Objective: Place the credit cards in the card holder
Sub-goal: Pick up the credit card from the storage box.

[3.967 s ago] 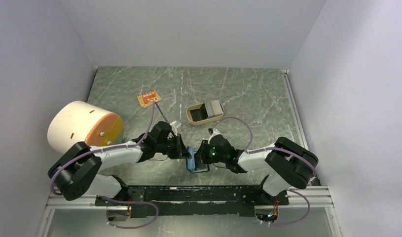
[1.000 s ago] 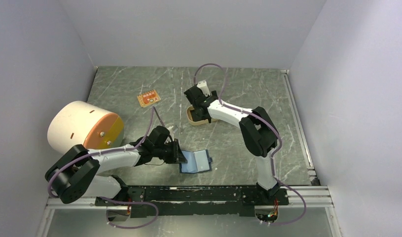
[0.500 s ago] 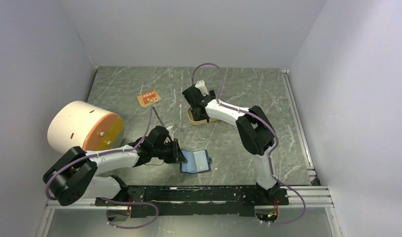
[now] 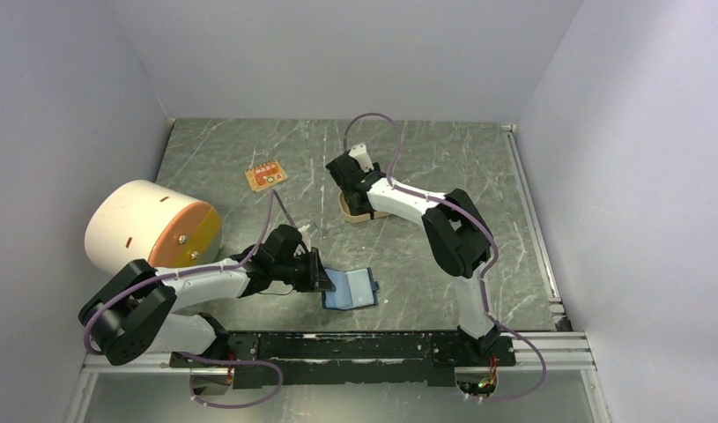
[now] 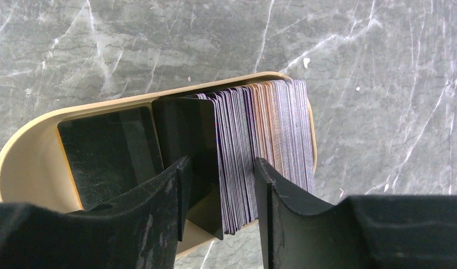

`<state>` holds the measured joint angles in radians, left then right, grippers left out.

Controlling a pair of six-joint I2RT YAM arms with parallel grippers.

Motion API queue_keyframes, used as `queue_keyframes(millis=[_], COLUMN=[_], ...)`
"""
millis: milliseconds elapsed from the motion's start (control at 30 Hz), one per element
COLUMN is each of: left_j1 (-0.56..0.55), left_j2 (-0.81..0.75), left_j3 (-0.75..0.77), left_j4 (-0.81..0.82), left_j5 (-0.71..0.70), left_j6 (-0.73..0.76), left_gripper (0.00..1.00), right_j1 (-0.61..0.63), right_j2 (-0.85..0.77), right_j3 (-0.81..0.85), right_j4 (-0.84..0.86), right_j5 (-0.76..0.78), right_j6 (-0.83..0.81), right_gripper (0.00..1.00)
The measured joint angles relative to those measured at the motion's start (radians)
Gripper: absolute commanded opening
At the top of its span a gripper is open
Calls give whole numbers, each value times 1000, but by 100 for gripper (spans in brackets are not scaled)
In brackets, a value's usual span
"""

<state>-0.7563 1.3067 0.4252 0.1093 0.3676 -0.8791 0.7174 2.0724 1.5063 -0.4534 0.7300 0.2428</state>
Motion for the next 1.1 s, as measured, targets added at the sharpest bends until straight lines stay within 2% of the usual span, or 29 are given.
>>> queue_keyframes(millis=[533,733,1100], left_j1=[0,0,0], left_j2=[0,0,8], left_j3=[0,0,0], left_j4=[0,-1,-1], left_j5=[0,0,0], left_j6=[0,0,0], left_gripper=[21,22,21], right_j1=[0,0,-4], right_j2=[-2,-9,-96], right_j3=[16,20,10], right_j4=[-1,-5,-19], right_j5=[-11,-27,-177], right_j6=[-20,-22,0], right_gripper=[27,14,0])
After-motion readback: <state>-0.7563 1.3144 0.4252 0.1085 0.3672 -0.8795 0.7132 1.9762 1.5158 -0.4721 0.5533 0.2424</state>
